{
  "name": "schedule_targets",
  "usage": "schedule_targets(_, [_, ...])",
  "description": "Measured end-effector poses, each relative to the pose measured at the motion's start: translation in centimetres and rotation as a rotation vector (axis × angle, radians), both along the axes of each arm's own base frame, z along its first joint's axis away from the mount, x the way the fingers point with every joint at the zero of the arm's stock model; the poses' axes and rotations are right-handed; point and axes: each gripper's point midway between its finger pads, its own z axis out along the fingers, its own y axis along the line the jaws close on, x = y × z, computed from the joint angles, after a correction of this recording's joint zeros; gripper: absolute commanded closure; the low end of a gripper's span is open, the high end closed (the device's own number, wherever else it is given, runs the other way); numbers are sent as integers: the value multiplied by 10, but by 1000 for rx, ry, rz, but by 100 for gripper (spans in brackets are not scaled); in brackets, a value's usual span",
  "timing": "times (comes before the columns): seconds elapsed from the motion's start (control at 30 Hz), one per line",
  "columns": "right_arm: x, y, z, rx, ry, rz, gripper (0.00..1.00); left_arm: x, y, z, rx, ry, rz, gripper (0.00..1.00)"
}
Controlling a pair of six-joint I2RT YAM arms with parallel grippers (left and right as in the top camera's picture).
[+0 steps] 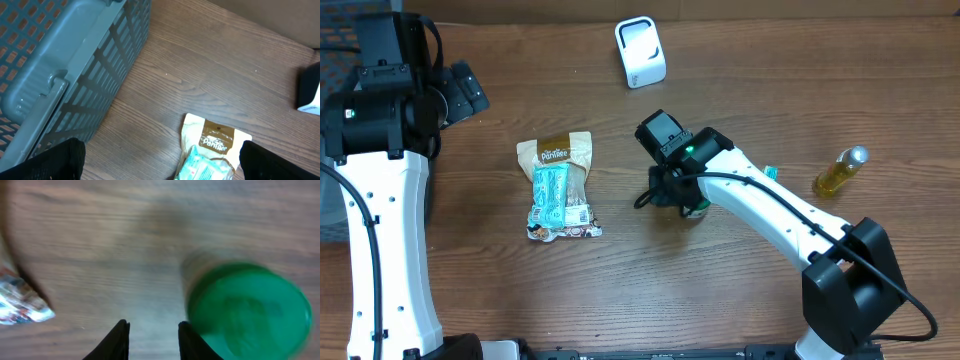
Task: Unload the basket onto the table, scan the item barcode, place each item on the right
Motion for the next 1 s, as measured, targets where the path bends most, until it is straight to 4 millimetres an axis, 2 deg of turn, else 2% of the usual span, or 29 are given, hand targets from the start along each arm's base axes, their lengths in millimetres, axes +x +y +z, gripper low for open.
schedule_targets(0.37, [-29,-25,-2,-107,118,28,62,0,0,0,0,0,0,0])
schedule_targets(0.5, [-31,-29,17,-132,135,48,56,0,0,0,0,0,0,1])
schedule_targets(0.57, [-23,-25,32,-121,104,56,46,0,0,0,0,0,0,0])
schedule_targets(0.6, [-19,-24,38,-119,89,58,31,0,0,0,0,1,0,0])
schedule_targets(0.63, [-13,-24,45,-119,63,52,26,0,0,0,0,0,0,0])
schedule_targets(0.77, [-2,-41,47,-139,50,-27,7,0,0,0,0,0,0,0])
schedule_targets(0.87, [13,-65,46,-142,42,-140,3,0,0,0,0,0,0,0])
schedule_targets(1.0, [16,-86,37,-153,69,-207,0,0,0,0,0,0,0,0])
